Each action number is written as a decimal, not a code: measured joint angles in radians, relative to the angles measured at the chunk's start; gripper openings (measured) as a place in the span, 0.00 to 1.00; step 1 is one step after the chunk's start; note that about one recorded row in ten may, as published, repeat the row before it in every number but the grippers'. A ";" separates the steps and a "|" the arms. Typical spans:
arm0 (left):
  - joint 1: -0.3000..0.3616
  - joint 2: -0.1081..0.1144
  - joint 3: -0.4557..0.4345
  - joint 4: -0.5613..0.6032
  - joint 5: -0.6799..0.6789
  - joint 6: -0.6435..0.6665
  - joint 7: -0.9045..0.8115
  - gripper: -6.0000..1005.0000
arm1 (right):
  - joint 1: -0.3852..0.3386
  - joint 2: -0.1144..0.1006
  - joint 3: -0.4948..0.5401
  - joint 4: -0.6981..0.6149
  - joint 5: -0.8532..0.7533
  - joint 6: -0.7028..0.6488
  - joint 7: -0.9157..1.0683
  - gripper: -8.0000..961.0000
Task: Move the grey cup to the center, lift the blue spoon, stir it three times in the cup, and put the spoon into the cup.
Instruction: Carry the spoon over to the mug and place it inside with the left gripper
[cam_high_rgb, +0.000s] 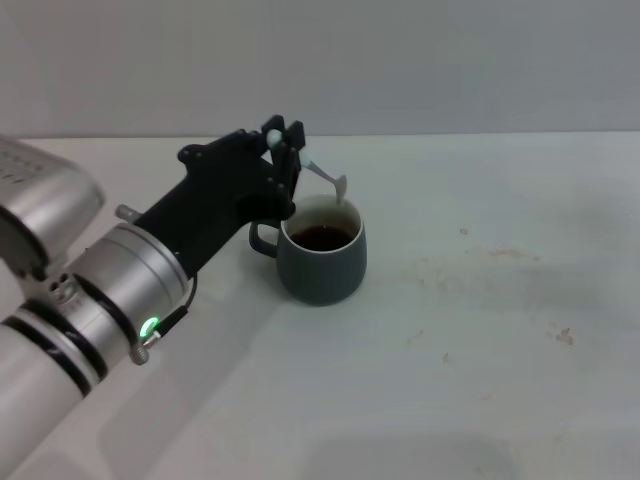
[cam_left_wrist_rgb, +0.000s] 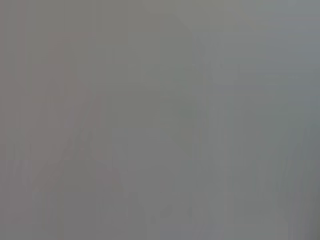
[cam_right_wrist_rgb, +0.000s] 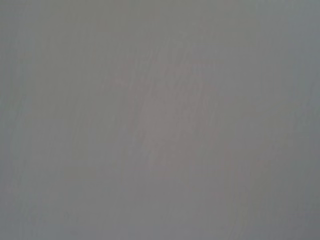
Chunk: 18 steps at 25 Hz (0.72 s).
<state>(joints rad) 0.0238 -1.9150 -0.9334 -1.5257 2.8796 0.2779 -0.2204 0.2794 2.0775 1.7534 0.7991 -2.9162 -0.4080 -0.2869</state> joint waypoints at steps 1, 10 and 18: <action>-0.012 -0.001 0.001 0.005 -0.001 -0.020 0.000 0.16 | 0.000 0.000 0.000 0.000 0.000 0.000 0.000 0.01; -0.058 -0.007 -0.005 0.055 -0.007 -0.086 -0.006 0.16 | -0.040 0.000 0.001 0.045 0.000 -0.006 0.000 0.01; -0.073 -0.010 -0.004 0.096 -0.008 -0.089 -0.014 0.16 | -0.076 0.004 -0.017 0.074 -0.001 -0.006 0.000 0.01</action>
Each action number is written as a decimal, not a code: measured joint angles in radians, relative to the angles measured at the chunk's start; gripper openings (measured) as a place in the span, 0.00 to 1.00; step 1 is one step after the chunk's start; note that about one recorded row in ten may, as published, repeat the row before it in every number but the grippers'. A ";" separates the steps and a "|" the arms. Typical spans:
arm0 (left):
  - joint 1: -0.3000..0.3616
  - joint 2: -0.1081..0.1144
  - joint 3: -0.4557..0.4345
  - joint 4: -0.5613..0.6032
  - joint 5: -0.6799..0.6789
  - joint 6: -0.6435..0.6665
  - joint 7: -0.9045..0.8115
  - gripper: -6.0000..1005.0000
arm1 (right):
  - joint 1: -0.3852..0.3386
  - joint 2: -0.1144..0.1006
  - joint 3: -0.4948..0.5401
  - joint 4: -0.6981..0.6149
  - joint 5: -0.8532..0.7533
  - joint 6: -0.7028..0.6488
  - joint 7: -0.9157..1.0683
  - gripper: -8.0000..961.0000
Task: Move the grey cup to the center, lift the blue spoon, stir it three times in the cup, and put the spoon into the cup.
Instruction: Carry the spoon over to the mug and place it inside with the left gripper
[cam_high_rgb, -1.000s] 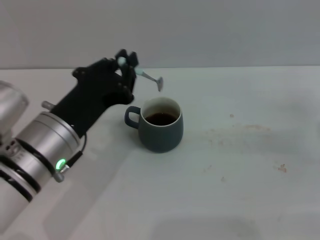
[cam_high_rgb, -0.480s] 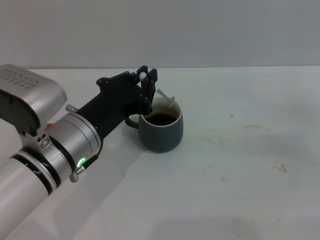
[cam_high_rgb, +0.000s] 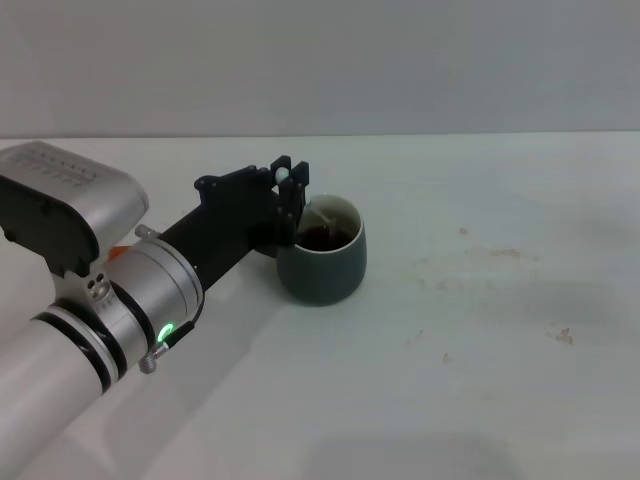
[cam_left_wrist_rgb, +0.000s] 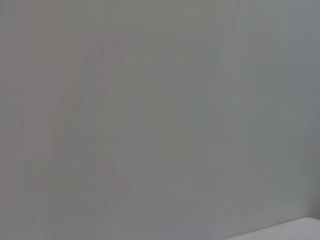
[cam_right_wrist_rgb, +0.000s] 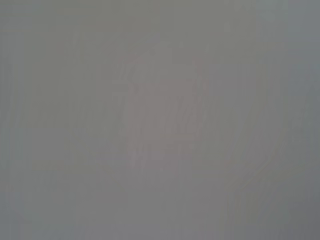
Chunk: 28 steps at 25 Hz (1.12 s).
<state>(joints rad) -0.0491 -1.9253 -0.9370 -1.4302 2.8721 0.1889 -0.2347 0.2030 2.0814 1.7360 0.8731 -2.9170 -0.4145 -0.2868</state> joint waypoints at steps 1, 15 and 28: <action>0.000 0.000 0.000 0.000 0.000 0.000 0.000 0.16 | 0.000 0.000 0.000 0.000 0.000 0.000 0.000 0.01; -0.018 -0.005 0.006 0.059 -0.001 -0.003 0.000 0.16 | -0.027 0.003 -0.012 0.009 0.005 0.000 0.000 0.01; -0.037 -0.025 0.014 0.092 0.002 0.002 0.000 0.17 | -0.029 0.003 -0.024 0.023 0.006 0.008 0.000 0.01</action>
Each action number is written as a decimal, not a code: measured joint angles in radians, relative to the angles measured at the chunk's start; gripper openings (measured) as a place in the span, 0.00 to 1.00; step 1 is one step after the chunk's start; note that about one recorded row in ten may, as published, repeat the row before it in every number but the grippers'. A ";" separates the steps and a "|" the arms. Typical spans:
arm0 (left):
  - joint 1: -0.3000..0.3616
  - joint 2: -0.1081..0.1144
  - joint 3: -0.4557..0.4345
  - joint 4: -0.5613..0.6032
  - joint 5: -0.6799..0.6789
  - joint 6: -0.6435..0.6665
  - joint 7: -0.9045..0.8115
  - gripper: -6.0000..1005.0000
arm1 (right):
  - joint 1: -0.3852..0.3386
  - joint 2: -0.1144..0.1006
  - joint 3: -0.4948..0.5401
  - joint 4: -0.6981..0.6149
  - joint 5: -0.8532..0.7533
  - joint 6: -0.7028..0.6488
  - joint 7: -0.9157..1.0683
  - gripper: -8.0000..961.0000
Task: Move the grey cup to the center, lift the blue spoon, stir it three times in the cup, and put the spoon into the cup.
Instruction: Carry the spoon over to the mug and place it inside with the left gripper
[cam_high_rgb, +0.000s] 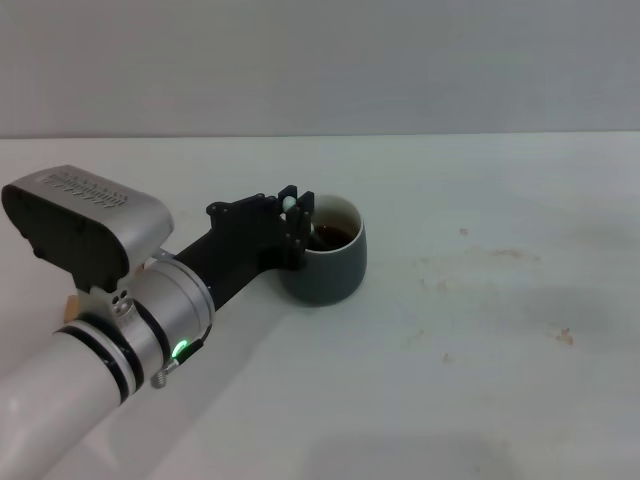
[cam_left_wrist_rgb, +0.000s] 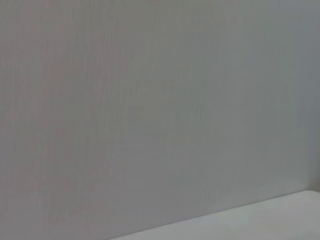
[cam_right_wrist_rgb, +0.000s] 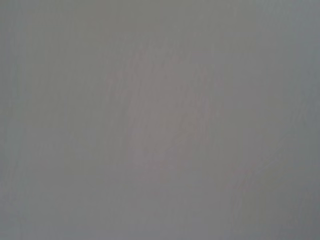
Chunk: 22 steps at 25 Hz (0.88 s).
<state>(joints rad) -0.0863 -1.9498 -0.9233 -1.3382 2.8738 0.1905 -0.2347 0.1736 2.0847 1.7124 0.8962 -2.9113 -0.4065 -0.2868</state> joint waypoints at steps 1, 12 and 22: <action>-0.004 -0.002 0.000 0.003 0.000 0.001 0.000 0.17 | 0.000 0.000 0.000 0.000 0.000 0.000 0.000 0.01; -0.083 -0.026 -0.010 0.080 0.000 0.005 0.000 0.17 | -0.008 0.000 -0.001 0.005 0.000 0.000 0.000 0.01; -0.140 -0.043 -0.076 0.177 0.001 0.012 0.001 0.17 | -0.013 -0.001 -0.001 0.013 0.000 0.000 0.000 0.01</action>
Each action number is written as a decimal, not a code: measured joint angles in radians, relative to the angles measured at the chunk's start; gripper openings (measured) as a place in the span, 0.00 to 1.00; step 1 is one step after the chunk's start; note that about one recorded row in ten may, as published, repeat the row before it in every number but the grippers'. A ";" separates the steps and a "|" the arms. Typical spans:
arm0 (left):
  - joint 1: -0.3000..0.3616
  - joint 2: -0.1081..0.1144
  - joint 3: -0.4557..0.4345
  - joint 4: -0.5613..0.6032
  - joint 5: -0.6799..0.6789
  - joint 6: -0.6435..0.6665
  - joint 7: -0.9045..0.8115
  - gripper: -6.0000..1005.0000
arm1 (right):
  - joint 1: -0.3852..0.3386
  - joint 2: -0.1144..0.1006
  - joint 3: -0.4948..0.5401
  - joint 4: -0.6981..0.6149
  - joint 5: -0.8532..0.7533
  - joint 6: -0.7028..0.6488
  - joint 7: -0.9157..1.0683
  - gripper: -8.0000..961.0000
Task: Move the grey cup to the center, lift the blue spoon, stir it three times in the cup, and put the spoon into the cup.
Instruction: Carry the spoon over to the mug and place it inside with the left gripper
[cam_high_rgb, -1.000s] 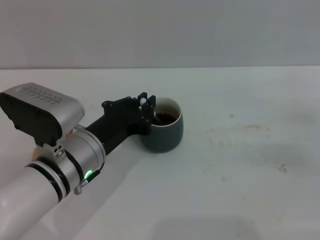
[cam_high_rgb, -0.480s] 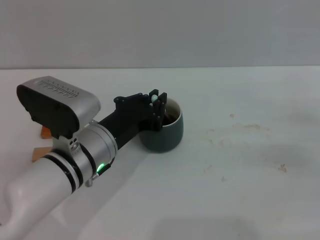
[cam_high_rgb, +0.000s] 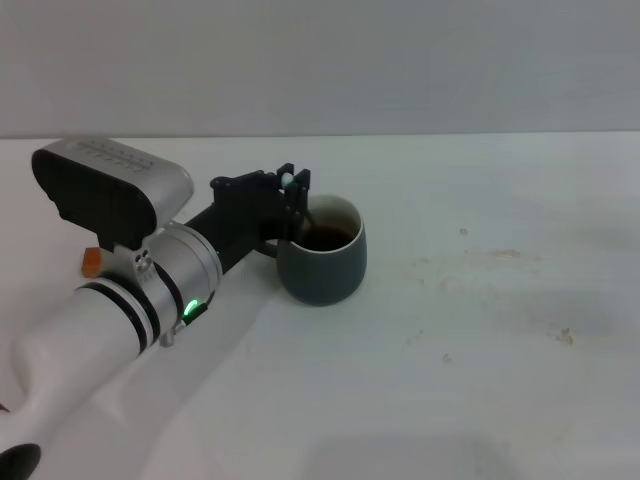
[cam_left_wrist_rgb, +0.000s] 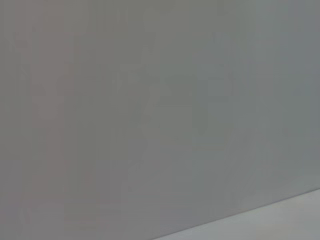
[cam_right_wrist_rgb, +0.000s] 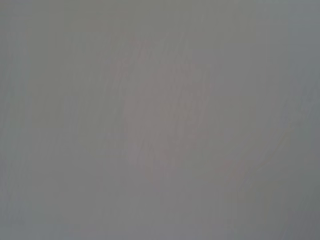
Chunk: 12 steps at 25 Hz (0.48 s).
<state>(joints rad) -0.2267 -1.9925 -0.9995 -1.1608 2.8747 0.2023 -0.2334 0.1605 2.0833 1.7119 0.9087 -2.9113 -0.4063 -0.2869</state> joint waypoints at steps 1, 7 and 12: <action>0.000 0.000 0.000 0.000 0.000 0.000 0.000 0.17 | 0.000 0.000 0.000 0.000 0.000 0.000 0.000 0.01; 0.021 0.008 -0.007 -0.018 0.000 -0.009 0.000 0.17 | 0.006 -0.002 0.000 0.000 -0.002 0.000 0.000 0.01; 0.097 0.028 0.002 -0.110 0.002 -0.050 0.004 0.17 | 0.011 -0.002 0.000 -0.004 -0.004 0.001 0.000 0.01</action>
<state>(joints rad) -0.1295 -1.9643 -0.9974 -1.2710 2.8771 0.1528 -0.2294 0.1711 2.0814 1.7119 0.9049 -2.9153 -0.4051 -0.2869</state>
